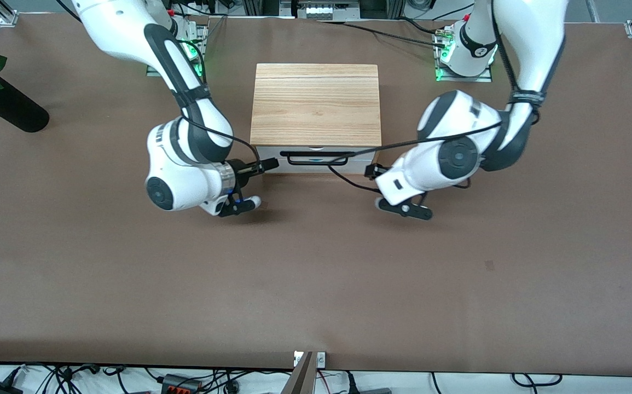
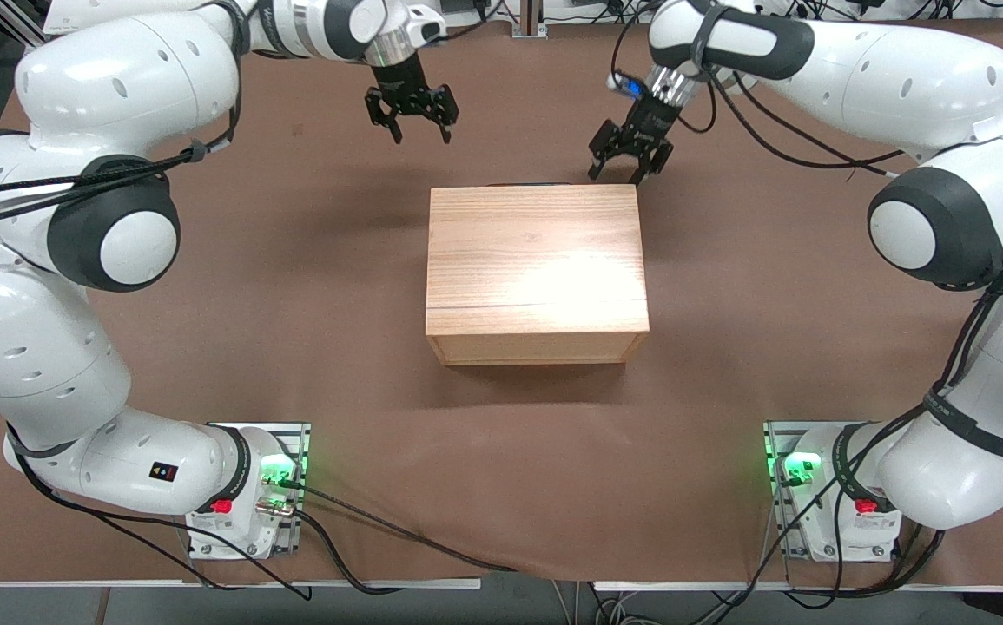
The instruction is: Close drawer with both arms simultaneously
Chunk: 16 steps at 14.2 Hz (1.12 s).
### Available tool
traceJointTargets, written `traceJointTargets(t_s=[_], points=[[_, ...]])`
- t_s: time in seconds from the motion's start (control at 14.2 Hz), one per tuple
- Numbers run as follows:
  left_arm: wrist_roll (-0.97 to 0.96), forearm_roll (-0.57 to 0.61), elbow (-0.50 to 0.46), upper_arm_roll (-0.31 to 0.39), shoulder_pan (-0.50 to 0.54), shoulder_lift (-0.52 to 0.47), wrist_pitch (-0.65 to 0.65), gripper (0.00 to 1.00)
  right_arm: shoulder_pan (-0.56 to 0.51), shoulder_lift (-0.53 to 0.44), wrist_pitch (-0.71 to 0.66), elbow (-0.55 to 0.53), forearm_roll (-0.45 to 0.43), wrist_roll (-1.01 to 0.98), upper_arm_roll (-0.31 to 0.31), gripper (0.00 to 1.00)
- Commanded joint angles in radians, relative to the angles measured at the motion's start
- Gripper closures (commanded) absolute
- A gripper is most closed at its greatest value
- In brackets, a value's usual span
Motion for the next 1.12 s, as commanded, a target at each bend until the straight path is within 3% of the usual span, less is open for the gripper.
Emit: traceJointTargets(t_s=[0.0, 0.35, 0.49, 0.63, 0.84, 1.05], points=[[0.010, 0.001, 0.050, -0.003, 0.067, -0.032, -0.078, 0.00, -0.002, -0.052, -0.025, 0.061, -0.098, 0.002, -0.042, 0.00], [0.187, 0.048, 0.247, 0.001, 0.246, -0.047, -0.299, 0.00, -0.003, -0.210, -0.100, 0.069, -0.464, -0.001, -0.122, 0.00], [0.250, 0.096, 0.329, -0.001, 0.292, -0.047, -0.399, 0.00, -0.003, -0.271, -0.149, 0.069, -0.567, -0.004, -0.166, 0.00], [0.252, 0.087, 0.364, -0.006, 0.342, -0.047, -0.459, 0.00, -0.003, -0.306, -0.230, 0.098, -0.603, -0.004, -0.218, 0.00], [0.246, 0.094, 0.409, -0.003, 0.383, -0.047, -0.477, 0.00, -0.006, -0.300, -0.437, 0.277, -0.606, -0.014, -0.353, 0.00], [0.244, 0.097, 0.418, 0.016, 0.403, -0.100, -0.494, 0.00, -0.064, -0.332, -0.461, 0.318, -0.597, -0.013, -0.355, 0.00]])
